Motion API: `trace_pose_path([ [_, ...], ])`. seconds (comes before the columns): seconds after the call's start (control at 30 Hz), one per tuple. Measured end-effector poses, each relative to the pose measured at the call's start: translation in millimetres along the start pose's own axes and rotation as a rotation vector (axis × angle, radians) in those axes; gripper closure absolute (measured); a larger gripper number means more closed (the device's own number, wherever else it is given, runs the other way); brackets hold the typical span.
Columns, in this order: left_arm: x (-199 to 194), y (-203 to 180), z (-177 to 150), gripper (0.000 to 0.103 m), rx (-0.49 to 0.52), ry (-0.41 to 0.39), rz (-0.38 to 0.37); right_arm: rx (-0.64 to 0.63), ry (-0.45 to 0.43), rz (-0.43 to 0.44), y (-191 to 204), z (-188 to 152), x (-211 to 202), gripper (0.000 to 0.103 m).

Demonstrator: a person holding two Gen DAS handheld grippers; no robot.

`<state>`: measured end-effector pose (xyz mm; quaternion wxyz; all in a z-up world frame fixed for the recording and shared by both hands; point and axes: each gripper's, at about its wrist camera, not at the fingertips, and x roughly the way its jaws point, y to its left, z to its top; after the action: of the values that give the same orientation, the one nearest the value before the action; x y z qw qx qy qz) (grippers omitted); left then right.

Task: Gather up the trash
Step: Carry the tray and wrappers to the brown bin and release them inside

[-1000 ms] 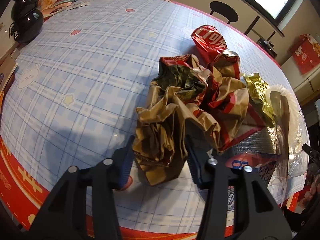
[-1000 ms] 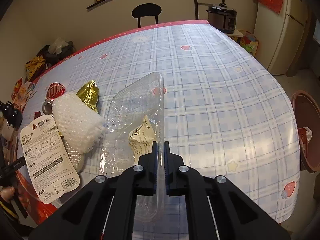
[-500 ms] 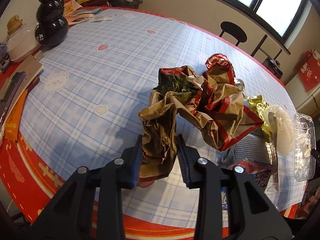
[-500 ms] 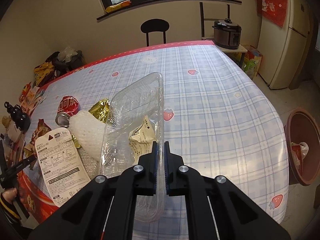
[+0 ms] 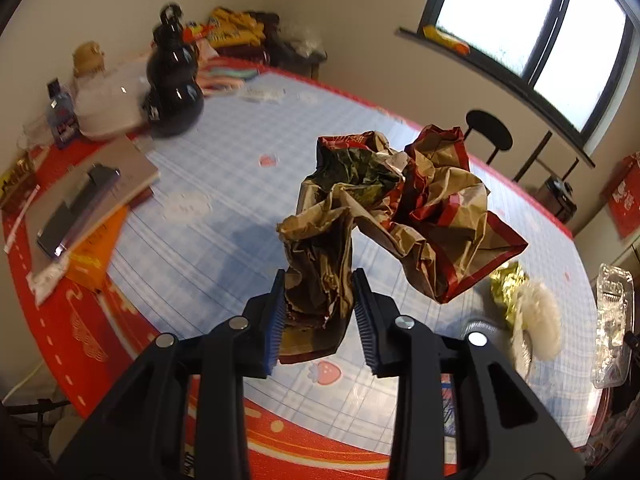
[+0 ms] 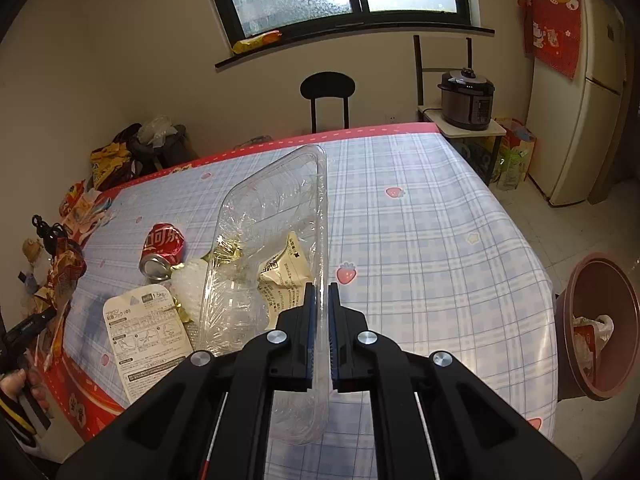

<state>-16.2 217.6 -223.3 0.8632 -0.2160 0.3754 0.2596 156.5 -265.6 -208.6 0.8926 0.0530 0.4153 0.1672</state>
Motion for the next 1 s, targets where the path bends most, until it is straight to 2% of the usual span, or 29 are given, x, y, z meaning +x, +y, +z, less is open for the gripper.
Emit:
trace_pose_path([
  [0.17, -36.6, -18.4, 20.4, 0.068, 0.017, -0.087, -0.017, 0.029, -0.055, -0.010, -23.8, 7.8, -20.8, 0.096],
  [0.3, -57.1, -55.0, 29.7, 0.068, 0.048, -0.132, -0.069, 0.077, -0.092, -0.050, -62.5, 10.4, -38.0, 0.096],
  [0.53, -68.9, -144.1, 20.1, 0.068, 0.142, -0.115, -0.176, 0.195, -0.133, -0.197, -167.8, -5.0, -69.4, 0.096],
  [0.73, -74.0, -229.1, -2.6, 0.068, 0.242, -0.079, -0.255, 0.321, -0.117, -0.369, -282.1, -29.6, -91.2, 0.096],
  [0.83, -77.3, -266.7, -17.5, 0.068, 0.291, -0.066, -0.289, 0.360, -0.105, -0.434, -326.8, -36.1, -95.8, 0.096],
  [0.93, -81.1, -298.4, -34.3, 0.068, 0.337, -0.053, -0.318, 0.387, -0.088, -0.457, -358.4, -38.0, -97.8, 0.089],
  [1.0, -83.7, -316.5, -45.7, 0.068, 0.361, -0.043, -0.339, 0.407, -0.097, -0.458, -372.3, -37.3, -103.2, 0.076],
])
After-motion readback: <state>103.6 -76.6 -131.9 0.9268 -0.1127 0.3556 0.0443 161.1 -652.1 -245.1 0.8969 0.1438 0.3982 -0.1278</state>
